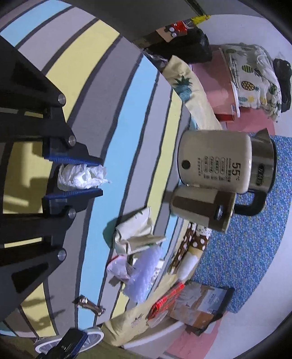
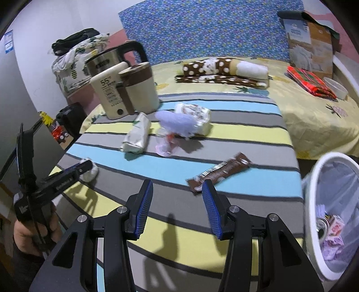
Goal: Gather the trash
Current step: 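Grasp the crumpled white tissue with the left tool while the right tool grasps the white paper cup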
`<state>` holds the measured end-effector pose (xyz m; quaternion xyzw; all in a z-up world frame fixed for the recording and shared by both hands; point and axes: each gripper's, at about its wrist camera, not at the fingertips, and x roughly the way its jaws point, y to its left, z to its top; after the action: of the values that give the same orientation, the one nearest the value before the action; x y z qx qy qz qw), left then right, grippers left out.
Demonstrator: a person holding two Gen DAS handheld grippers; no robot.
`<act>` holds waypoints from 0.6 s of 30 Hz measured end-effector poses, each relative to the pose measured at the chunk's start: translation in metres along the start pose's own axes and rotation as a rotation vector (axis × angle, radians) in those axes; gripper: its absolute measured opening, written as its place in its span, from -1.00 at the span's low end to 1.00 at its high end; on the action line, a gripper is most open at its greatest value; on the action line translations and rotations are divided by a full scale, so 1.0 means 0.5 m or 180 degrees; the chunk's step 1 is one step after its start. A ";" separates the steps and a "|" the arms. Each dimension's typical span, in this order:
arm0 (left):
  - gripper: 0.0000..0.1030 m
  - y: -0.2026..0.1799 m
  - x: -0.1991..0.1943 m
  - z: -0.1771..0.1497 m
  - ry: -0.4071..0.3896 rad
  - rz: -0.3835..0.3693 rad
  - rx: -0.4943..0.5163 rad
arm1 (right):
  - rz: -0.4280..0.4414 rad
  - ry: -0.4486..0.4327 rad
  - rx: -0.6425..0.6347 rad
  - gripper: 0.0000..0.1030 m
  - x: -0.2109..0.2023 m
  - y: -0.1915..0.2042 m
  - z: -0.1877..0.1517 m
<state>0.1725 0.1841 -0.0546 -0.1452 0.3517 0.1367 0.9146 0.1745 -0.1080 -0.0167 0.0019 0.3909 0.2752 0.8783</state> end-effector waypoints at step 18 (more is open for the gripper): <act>-0.67 0.068 -0.021 -0.001 -0.0074 -0.0351 -0.0241 | 0.0231 0.0140 -0.0224 -0.07 0.147 0.128 0.080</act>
<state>0.1526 0.2138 -0.0534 -0.1973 0.3270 0.1010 0.9187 0.2112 -0.0096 -0.0252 -0.0208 0.3999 0.3204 0.8585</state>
